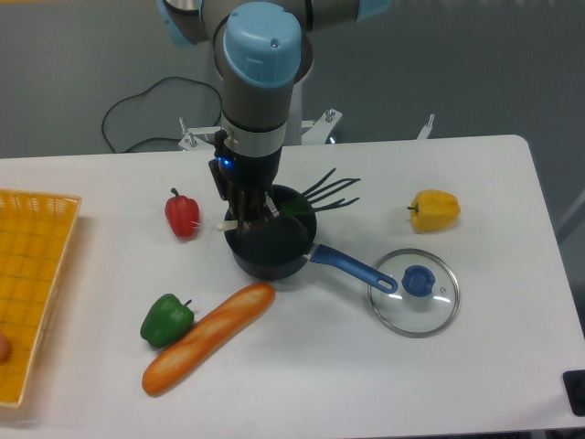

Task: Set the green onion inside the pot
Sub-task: 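Grasp the green onion inside the saucepan with the gripper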

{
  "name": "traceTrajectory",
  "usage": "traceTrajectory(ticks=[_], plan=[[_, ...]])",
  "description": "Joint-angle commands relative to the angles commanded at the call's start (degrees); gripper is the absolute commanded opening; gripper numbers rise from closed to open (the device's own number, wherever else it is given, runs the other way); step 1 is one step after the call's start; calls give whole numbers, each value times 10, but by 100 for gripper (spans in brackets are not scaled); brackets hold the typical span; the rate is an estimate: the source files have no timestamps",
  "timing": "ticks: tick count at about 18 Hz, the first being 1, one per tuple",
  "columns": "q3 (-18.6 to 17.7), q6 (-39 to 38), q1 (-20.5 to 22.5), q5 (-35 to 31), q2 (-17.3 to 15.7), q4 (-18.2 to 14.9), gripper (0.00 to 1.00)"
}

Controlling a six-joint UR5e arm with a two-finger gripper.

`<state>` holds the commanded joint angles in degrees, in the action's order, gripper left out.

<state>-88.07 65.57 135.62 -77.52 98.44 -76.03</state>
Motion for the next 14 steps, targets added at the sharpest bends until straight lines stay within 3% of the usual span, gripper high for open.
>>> traceTrajectory(ticks=[14], plan=[[-6, -27, -16, 2, 4, 15, 0]])
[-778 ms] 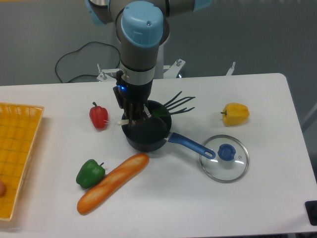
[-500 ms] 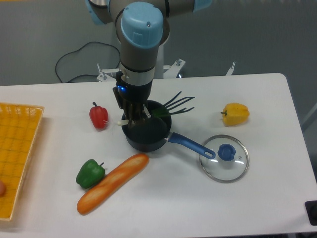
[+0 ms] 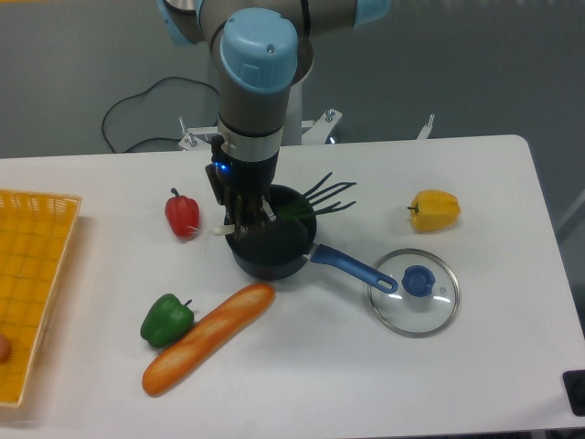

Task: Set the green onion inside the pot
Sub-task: 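Grasp the green onion inside the saucepan with the gripper, then pull the green onion out over the saucepan rim toward the red pepper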

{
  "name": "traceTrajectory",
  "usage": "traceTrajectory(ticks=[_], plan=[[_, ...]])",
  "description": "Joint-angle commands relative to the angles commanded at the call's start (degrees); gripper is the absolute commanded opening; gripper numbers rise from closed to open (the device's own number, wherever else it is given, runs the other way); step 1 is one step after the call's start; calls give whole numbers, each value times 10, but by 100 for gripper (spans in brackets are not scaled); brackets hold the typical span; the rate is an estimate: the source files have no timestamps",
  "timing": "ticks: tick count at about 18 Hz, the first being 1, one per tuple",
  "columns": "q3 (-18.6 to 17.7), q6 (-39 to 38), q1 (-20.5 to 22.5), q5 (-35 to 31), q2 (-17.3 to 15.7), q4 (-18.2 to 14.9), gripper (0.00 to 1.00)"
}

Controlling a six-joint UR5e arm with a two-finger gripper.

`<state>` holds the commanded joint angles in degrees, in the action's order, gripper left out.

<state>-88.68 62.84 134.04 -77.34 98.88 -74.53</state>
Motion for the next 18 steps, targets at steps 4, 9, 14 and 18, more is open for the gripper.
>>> traceTrajectory(ticks=[4, 9, 14, 18], plan=[[-5, -16, -3, -1, 0, 2, 0], [-5, -26, -15, -1, 4, 2, 0], [-4, -54, -34, -1, 13, 23, 0], [-4, -60, -42, -1, 18, 36, 0]])
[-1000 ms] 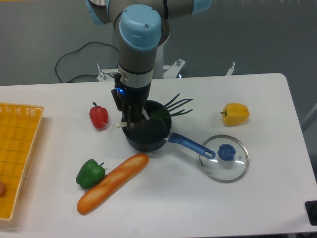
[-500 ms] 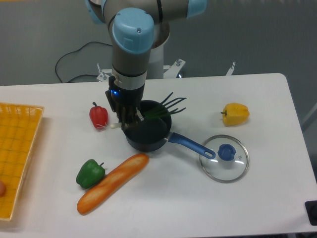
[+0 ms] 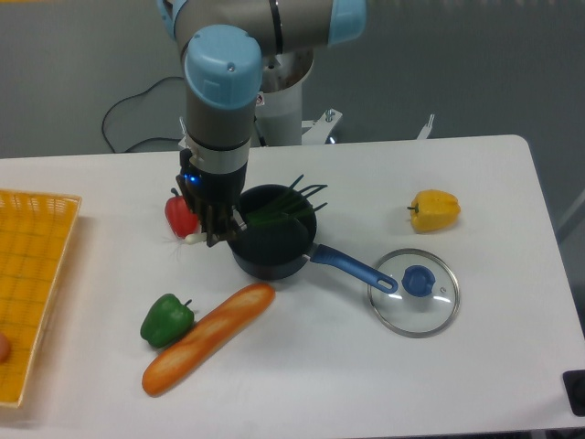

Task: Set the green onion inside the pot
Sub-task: 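Pull the green onion out over the saucepan rim toward the red pepper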

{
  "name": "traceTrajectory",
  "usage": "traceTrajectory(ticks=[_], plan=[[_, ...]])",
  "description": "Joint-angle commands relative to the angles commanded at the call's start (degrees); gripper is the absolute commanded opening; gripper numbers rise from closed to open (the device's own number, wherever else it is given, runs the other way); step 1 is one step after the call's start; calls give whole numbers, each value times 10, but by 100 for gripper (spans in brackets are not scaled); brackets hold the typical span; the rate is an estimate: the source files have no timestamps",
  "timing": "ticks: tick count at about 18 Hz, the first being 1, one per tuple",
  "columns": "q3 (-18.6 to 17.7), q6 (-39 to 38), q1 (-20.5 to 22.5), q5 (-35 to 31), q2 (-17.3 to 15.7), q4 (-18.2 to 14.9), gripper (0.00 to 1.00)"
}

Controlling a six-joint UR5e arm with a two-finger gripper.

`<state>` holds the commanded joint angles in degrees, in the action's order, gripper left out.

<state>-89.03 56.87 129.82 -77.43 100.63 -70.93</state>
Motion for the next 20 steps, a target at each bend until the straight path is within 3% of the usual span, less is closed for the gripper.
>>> traceTrajectory(ticks=[20], plan=[[-5, -72, -33, -1, 14, 18, 0]])
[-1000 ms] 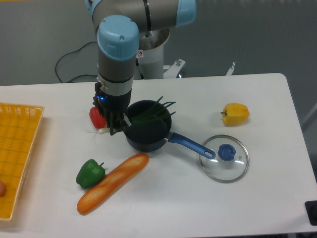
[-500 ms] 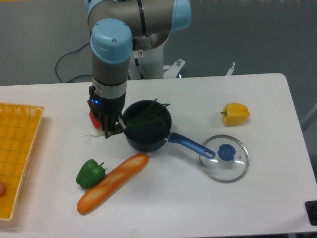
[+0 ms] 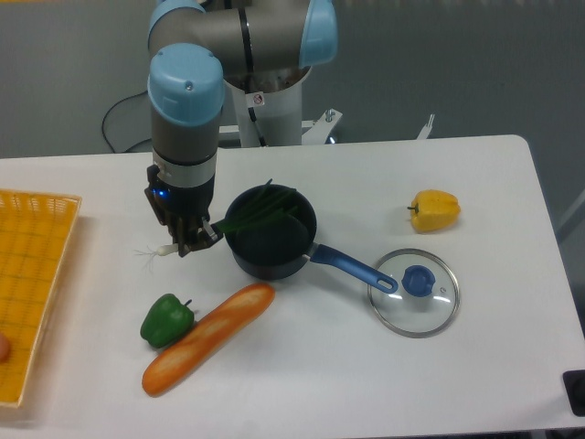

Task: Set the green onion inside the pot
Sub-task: 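Pull the green onion out over the saucepan rim toward the red pepper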

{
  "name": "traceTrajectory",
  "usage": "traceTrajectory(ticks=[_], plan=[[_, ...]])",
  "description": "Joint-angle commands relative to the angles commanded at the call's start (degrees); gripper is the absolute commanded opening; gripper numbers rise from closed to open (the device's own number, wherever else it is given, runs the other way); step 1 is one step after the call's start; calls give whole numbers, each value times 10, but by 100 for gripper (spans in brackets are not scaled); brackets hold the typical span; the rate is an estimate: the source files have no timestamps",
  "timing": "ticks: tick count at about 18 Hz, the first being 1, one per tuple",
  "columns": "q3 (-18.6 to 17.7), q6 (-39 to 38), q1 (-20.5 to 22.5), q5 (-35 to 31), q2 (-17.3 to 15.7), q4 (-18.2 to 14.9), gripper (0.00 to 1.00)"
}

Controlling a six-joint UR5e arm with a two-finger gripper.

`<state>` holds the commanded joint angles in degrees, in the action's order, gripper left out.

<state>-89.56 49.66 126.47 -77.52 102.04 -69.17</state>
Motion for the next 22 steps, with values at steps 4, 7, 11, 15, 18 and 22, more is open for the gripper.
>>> traceTrajectory(ticks=[4, 7, 11, 15, 18, 22], plan=[[-1, 1, -5, 1, 8, 4, 0], [-1, 6, -11, 2, 8, 5, 0], [-24, 12, -16, 4, 8, 11, 0], [-43, 12, -17, 4, 3, 21, 0], [-46, 5, -18, 4, 3, 20, 0], [-46, 7, -17, 4, 4, 20, 0]])
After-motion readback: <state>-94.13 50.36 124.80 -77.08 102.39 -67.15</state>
